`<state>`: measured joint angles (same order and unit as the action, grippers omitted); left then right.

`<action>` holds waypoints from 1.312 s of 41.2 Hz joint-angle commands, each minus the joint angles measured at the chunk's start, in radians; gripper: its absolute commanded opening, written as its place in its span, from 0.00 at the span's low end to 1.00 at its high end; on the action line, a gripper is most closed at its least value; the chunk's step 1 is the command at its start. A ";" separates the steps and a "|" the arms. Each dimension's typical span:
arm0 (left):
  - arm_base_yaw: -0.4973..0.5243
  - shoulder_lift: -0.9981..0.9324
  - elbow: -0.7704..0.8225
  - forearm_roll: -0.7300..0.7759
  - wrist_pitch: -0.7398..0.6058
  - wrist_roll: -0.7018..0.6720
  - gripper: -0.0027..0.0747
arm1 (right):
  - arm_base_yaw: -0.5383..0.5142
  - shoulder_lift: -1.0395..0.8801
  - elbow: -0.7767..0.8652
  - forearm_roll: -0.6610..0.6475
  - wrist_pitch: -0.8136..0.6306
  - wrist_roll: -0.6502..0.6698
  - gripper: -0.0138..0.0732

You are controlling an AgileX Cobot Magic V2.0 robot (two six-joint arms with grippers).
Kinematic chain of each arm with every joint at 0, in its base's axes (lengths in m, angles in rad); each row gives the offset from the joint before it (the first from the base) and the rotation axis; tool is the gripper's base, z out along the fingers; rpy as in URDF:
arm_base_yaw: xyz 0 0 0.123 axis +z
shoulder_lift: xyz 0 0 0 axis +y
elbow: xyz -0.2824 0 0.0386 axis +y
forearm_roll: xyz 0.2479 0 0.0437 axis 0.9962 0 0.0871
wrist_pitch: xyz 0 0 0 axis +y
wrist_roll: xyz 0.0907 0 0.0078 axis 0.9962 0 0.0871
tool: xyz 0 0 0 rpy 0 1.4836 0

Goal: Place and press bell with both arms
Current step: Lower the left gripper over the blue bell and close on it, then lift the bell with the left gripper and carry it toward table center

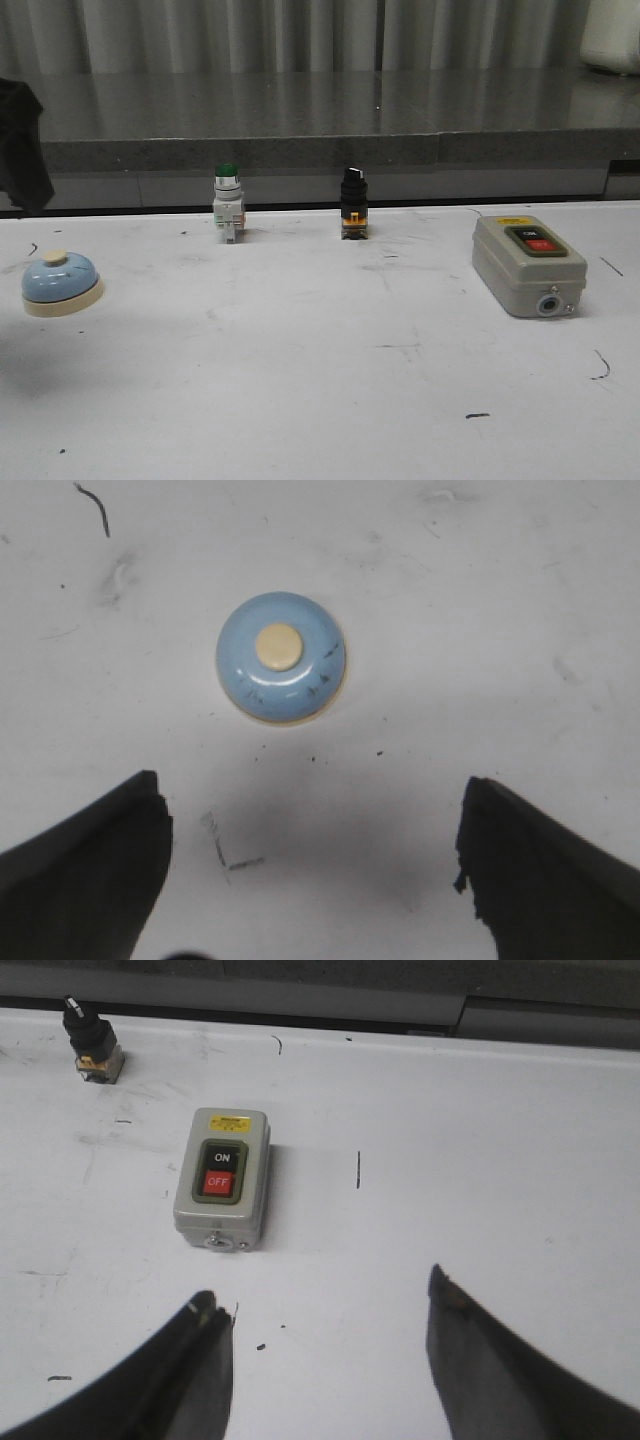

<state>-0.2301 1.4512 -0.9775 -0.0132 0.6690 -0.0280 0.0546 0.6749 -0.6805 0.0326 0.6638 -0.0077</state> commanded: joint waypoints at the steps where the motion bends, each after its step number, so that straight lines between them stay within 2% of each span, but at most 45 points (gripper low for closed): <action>1: -0.006 0.056 -0.079 -0.009 -0.047 -0.003 0.77 | -0.003 0.005 -0.035 -0.006 -0.064 -0.010 0.68; 19: -0.006 0.328 -0.273 0.058 -0.040 -0.003 0.77 | -0.003 0.005 -0.035 -0.006 -0.064 -0.010 0.68; 41: -0.006 0.424 -0.295 0.056 0.043 -0.003 0.76 | -0.003 0.005 -0.035 -0.006 -0.064 -0.010 0.68; 43: -0.006 0.424 -0.295 0.056 0.043 -0.003 0.74 | -0.003 0.005 -0.035 -0.006 -0.064 -0.010 0.68; 50: -0.006 0.424 -0.295 0.056 0.039 -0.003 0.55 | -0.003 0.005 -0.035 -0.006 -0.064 -0.010 0.68; 54: -0.006 0.424 -0.295 0.056 0.039 -0.003 0.52 | -0.003 0.005 -0.035 -0.006 -0.064 -0.010 0.68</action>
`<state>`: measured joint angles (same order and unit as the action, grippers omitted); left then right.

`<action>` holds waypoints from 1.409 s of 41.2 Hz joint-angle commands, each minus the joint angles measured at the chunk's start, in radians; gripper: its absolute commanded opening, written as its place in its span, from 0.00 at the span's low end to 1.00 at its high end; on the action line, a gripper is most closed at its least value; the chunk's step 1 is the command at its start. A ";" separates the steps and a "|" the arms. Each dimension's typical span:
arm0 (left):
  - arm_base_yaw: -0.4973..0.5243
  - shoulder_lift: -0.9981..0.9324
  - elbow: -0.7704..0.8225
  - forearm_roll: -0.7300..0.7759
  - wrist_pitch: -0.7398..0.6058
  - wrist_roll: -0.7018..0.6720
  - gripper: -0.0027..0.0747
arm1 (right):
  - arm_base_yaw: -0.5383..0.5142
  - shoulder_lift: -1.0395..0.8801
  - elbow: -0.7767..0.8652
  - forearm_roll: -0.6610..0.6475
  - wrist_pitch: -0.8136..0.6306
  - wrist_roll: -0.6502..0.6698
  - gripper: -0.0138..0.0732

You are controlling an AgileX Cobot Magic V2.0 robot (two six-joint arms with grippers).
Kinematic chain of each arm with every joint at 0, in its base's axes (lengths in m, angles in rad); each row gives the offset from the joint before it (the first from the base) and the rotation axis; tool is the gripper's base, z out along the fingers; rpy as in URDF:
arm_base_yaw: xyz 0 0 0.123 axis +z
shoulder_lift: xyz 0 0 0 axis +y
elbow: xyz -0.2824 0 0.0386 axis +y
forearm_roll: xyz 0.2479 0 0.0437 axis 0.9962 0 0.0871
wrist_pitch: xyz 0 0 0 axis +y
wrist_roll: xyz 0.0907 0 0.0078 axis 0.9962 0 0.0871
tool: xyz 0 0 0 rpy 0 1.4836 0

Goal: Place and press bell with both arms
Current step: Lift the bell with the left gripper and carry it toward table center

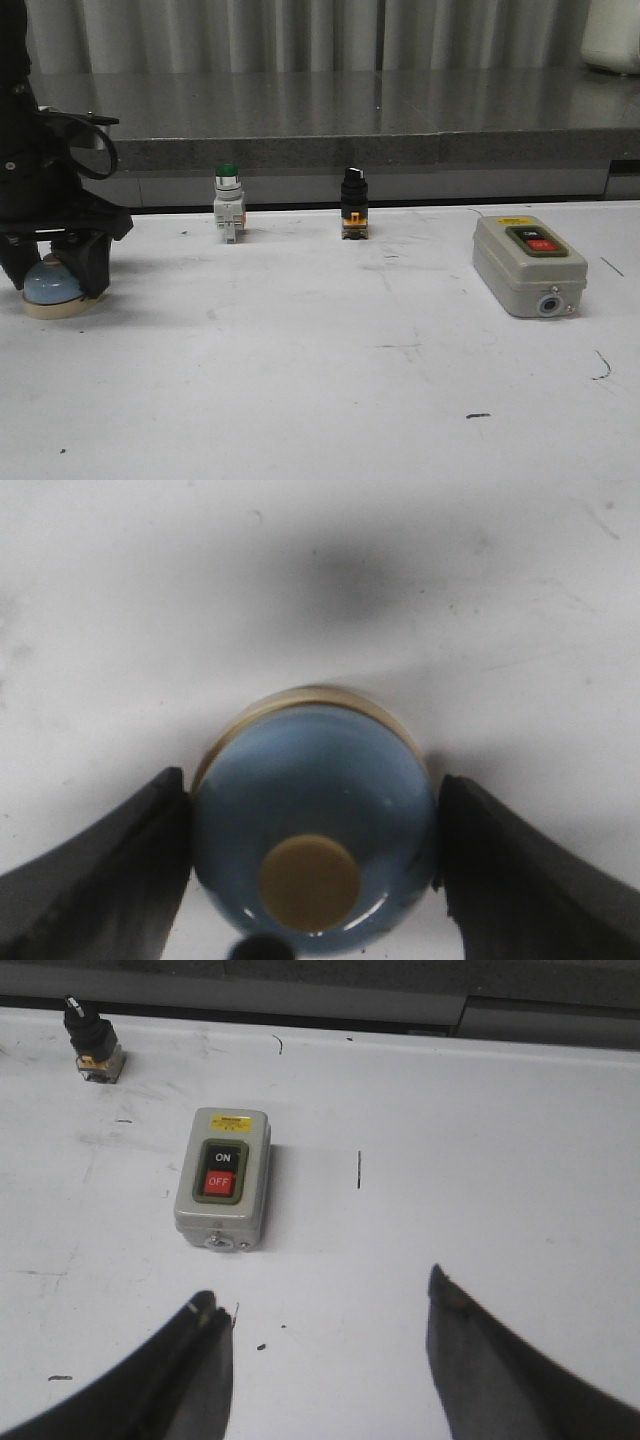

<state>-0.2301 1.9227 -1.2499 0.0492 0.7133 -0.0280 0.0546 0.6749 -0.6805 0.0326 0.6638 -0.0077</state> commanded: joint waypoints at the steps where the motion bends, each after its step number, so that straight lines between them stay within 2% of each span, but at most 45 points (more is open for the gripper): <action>1: -0.006 -0.047 -0.024 -0.007 0.000 -0.005 0.52 | -0.003 0.005 -0.035 -0.006 -0.064 -0.010 0.68; 9: -0.010 -0.087 -0.050 -0.049 0.057 -0.005 0.52 | -0.003 0.005 -0.035 -0.006 -0.064 -0.010 0.68; 16: -0.069 -0.141 -0.077 -0.049 0.078 -0.005 0.52 | -0.003 0.005 -0.035 -0.006 -0.064 -0.010 0.68; 24: -0.207 -0.153 -0.122 -0.049 0.091 -0.005 0.52 | -0.003 0.005 -0.035 -0.006 -0.064 -0.010 0.68; 31: -0.338 -0.144 -0.127 -0.049 0.020 -0.005 0.52 | -0.003 0.005 -0.035 -0.006 -0.064 -0.010 0.68; 39: -0.441 -0.079 -0.156 -0.049 -0.015 -0.005 0.52 | -0.003 0.005 -0.035 -0.006 -0.064 -0.010 0.68; 47: -0.482 0.013 -0.251 -0.049 -0.008 -0.005 0.52 | -0.003 0.005 -0.035 -0.006 -0.064 -0.010 0.68; 58: -0.486 0.098 -0.357 -0.061 -0.001 -0.005 0.52 | -0.003 0.005 -0.035 -0.006 -0.064 -0.010 0.68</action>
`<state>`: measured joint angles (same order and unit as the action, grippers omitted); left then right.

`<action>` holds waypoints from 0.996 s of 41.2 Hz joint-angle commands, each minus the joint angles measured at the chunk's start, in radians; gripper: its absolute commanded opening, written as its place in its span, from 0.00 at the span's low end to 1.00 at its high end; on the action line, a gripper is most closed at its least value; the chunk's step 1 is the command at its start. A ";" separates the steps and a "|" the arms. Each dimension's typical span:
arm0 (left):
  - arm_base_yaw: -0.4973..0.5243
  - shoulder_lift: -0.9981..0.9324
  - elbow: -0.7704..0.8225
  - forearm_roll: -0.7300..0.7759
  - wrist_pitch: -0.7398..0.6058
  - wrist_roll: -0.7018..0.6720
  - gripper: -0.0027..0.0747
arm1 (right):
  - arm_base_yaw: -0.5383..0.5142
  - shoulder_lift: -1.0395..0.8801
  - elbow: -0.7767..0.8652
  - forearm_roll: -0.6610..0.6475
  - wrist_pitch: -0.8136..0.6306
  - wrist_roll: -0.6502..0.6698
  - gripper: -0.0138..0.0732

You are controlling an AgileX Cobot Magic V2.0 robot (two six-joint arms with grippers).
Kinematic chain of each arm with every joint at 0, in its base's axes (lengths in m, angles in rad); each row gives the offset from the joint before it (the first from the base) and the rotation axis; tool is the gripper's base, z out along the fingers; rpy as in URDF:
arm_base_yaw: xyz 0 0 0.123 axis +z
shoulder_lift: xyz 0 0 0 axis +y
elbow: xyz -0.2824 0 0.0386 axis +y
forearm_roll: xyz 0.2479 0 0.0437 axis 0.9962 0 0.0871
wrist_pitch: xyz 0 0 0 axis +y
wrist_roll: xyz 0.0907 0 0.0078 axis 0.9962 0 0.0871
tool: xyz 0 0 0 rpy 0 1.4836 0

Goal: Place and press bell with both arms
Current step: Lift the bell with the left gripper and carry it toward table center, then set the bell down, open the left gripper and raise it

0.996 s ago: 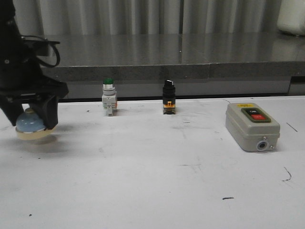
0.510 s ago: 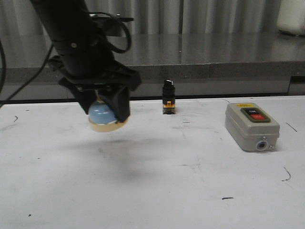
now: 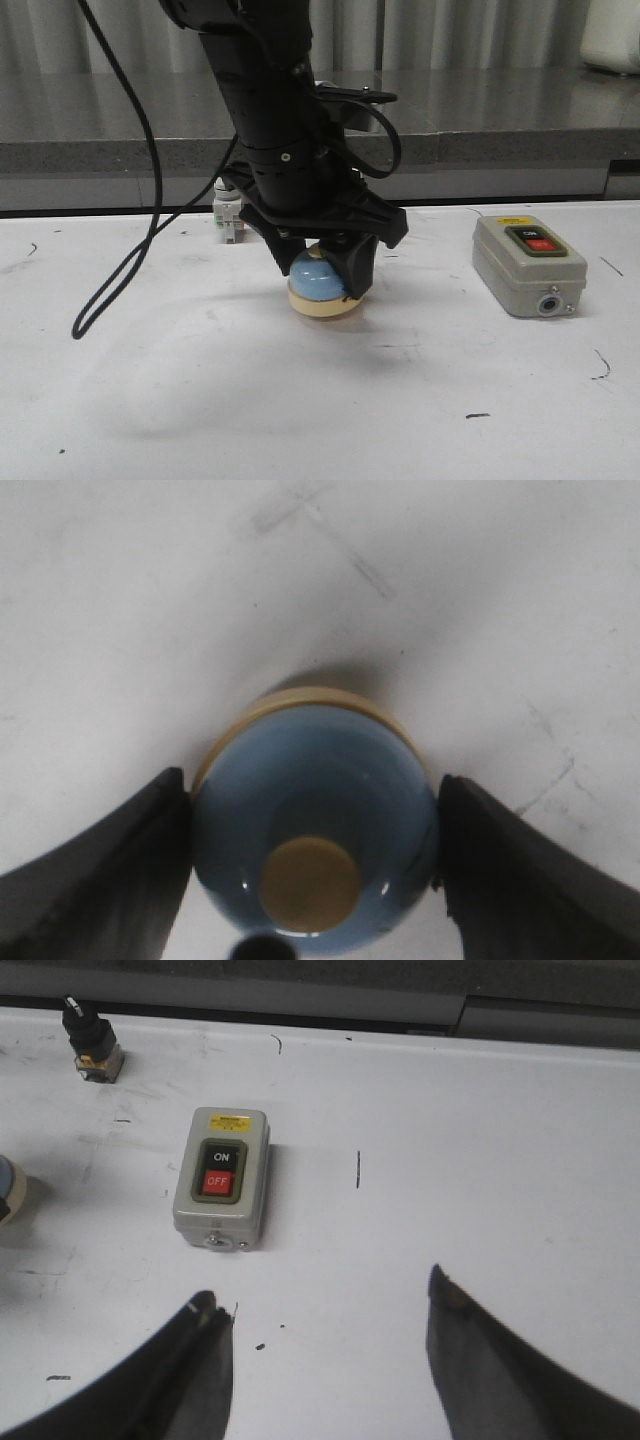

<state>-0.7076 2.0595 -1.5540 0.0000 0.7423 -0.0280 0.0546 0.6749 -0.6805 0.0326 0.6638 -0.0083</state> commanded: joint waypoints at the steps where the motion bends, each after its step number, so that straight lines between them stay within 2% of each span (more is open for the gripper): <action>1: -0.008 -0.033 -0.056 -0.014 -0.030 -0.005 0.52 | -0.003 0.005 -0.035 -0.006 -0.064 -0.009 0.68; 10: -0.008 0.004 -0.081 -0.016 0.011 -0.005 0.55 | -0.003 0.005 -0.035 -0.006 -0.064 -0.009 0.68; 13: -0.008 0.014 -0.081 -0.016 0.024 -0.005 0.61 | -0.003 0.005 -0.035 -0.006 -0.064 -0.009 0.68; 17: -0.008 0.014 -0.081 -0.020 0.031 -0.005 0.76 | -0.003 0.005 -0.035 -0.006 -0.064 -0.009 0.68; 20: -0.008 0.014 -0.083 -0.029 0.031 -0.005 0.80 | -0.003 0.005 -0.035 -0.006 -0.064 -0.009 0.68; 26: -0.008 -0.016 -0.094 -0.029 0.058 -0.005 0.79 | -0.003 0.005 -0.035 -0.006 -0.064 -0.009 0.68; 33: -0.004 -0.136 -0.088 -0.026 0.113 -0.005 0.79 | -0.003 0.005 -0.035 -0.006 -0.064 -0.009 0.68; 41: -0.004 -0.371 0.054 -0.026 0.076 -0.016 0.79 | -0.003 0.005 -0.035 -0.006 -0.064 -0.009 0.68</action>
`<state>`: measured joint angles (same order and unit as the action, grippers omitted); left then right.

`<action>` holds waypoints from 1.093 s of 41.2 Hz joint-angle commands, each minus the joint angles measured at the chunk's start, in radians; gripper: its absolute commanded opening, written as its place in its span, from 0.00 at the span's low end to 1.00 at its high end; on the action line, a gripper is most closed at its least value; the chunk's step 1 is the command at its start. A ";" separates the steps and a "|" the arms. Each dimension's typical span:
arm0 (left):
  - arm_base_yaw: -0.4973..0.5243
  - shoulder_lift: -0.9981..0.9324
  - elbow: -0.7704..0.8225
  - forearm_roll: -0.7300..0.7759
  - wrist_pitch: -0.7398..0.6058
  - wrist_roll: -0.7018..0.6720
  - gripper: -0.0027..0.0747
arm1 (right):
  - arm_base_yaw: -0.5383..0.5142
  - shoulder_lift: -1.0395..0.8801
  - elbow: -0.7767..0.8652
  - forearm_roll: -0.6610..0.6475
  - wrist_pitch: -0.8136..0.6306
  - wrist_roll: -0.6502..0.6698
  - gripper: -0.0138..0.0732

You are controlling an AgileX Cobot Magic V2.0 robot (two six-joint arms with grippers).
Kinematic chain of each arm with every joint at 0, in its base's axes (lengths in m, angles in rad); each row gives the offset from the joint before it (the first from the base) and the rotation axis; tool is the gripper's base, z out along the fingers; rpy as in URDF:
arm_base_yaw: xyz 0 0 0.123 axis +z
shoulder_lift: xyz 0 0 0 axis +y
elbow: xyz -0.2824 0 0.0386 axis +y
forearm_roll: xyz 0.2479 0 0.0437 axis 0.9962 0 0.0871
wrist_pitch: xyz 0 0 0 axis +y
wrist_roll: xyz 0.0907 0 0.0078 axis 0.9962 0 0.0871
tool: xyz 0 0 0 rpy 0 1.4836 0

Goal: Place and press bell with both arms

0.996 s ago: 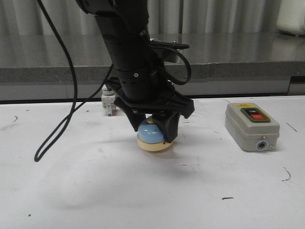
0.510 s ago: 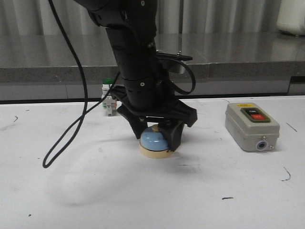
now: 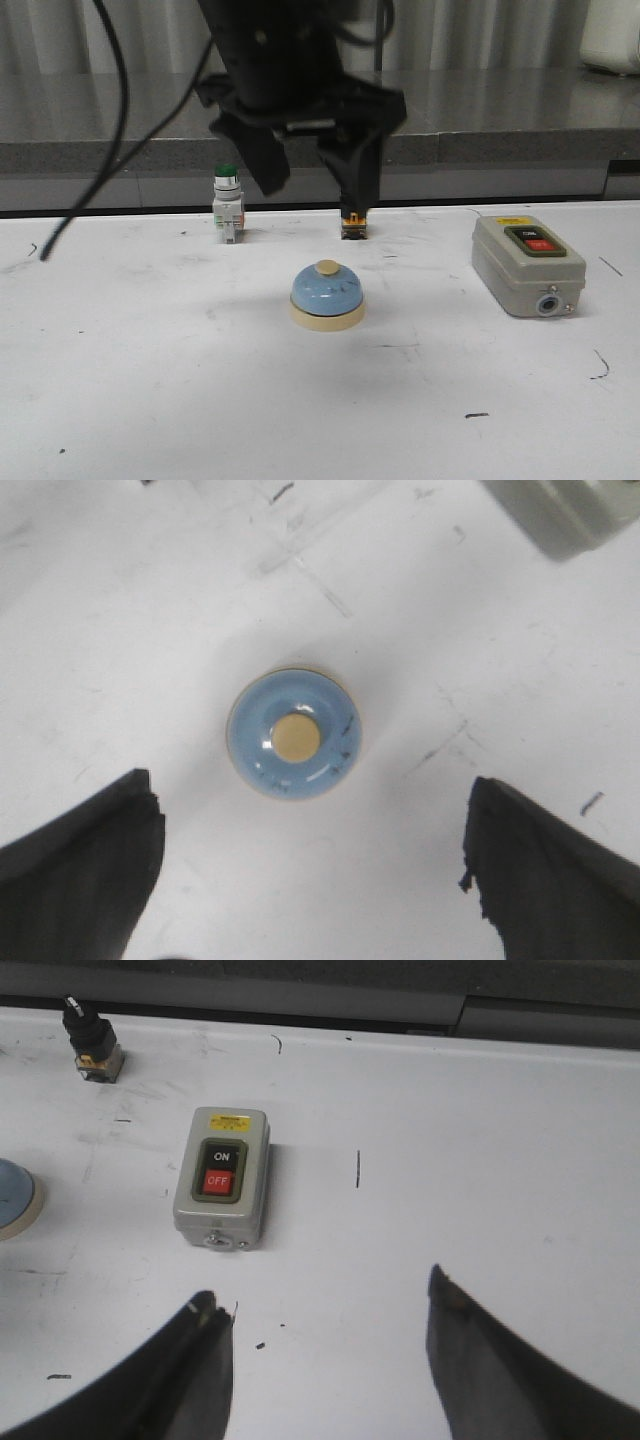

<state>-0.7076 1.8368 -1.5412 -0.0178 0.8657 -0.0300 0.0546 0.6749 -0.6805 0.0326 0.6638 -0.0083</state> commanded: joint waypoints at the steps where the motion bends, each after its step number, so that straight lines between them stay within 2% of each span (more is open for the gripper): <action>1: -0.002 -0.189 0.064 -0.008 -0.056 -0.014 0.79 | -0.003 0.005 -0.035 -0.006 -0.064 -0.009 0.68; 20: 0.041 -0.904 0.518 -0.007 -0.196 -0.019 0.79 | -0.003 0.005 -0.035 -0.006 -0.064 -0.009 0.68; 27: 0.072 -1.184 0.696 0.009 -0.250 -0.084 0.79 | -0.003 0.005 -0.035 -0.006 -0.064 -0.009 0.68; 33: 0.103 -1.410 0.808 0.018 -0.265 -0.086 0.79 | -0.003 0.005 -0.035 -0.006 -0.071 -0.009 0.68; 38: 0.105 -1.530 0.864 0.012 -0.237 -0.094 0.79 | -0.003 0.005 -0.035 -0.006 -0.086 -0.009 0.68; 45: 0.105 -1.553 0.878 0.018 -0.224 -0.066 0.79 | -0.003 0.005 -0.035 -0.006 -0.086 -0.009 0.68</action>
<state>-0.6023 0.2735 -0.6405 0.0000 0.7175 -0.1037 0.0546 0.6749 -0.6805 0.0326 0.6515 -0.0083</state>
